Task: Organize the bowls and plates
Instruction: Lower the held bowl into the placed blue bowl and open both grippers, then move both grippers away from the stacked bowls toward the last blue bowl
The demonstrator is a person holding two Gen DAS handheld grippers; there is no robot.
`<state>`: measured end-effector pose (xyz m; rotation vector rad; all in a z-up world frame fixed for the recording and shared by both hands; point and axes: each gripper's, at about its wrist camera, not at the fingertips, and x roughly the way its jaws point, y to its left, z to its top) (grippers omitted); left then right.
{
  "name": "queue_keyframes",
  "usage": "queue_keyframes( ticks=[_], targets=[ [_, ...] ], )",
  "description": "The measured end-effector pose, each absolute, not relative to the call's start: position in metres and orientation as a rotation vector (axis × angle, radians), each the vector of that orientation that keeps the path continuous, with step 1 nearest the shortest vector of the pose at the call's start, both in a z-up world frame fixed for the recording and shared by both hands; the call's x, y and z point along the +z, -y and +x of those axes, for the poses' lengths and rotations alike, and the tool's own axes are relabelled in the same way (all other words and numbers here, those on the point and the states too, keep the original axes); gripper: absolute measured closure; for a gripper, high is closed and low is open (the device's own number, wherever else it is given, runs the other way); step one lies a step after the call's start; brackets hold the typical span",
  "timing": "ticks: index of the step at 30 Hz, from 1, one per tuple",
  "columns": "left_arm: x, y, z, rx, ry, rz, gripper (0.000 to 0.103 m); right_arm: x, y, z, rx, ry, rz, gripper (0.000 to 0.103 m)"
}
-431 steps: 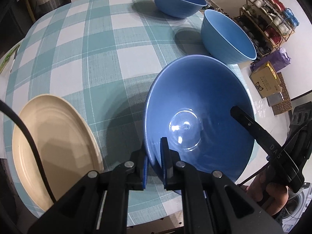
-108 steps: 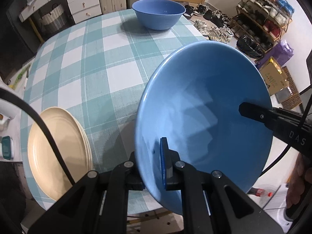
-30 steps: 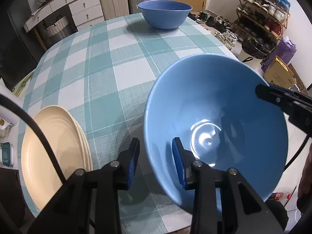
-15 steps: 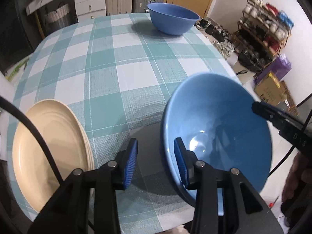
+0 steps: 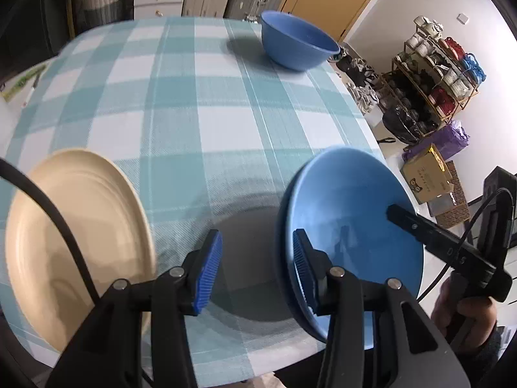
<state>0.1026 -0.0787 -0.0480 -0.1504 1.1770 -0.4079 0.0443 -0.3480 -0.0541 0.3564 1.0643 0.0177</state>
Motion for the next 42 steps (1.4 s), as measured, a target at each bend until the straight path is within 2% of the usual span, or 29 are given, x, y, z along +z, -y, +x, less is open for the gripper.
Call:
queue_keyframes(
  ticks=[5,9,12,20,30,37,42],
  targets=[
    [-0.071,0.088,0.102,-0.423,-1.231,-0.165,0.058,-0.069,0.346,0.046,0.061,-1.135,0.415,0.048],
    [-0.085,0.09,0.101,-0.454,-1.261,-0.225,0.058,-0.077,0.345,0.047,0.118,-1.157,0.484,0.059],
    [-0.087,0.094,0.101,-0.459,-1.267,-0.215,0.058,-0.08,0.339,0.049,0.154,-1.178,0.482,0.071],
    [-0.081,0.096,0.104,-0.517,-1.28,-0.24,0.06,-0.078,0.326,0.058,0.151,-1.172,0.445,0.082],
    [-0.075,0.08,0.114,-0.478,-1.262,-0.246,0.06,-0.072,0.324,0.068,0.121,-1.147,0.395,0.081],
    [-0.057,0.069,0.118,-0.496,-1.197,-0.238,0.059,-0.053,0.324,0.064,0.131,-1.101,0.297,0.077],
    [-0.041,0.063,0.119,-0.52,-1.18,-0.242,0.058,-0.027,0.324,0.057,0.106,-1.022,0.2,0.066]
  ],
)
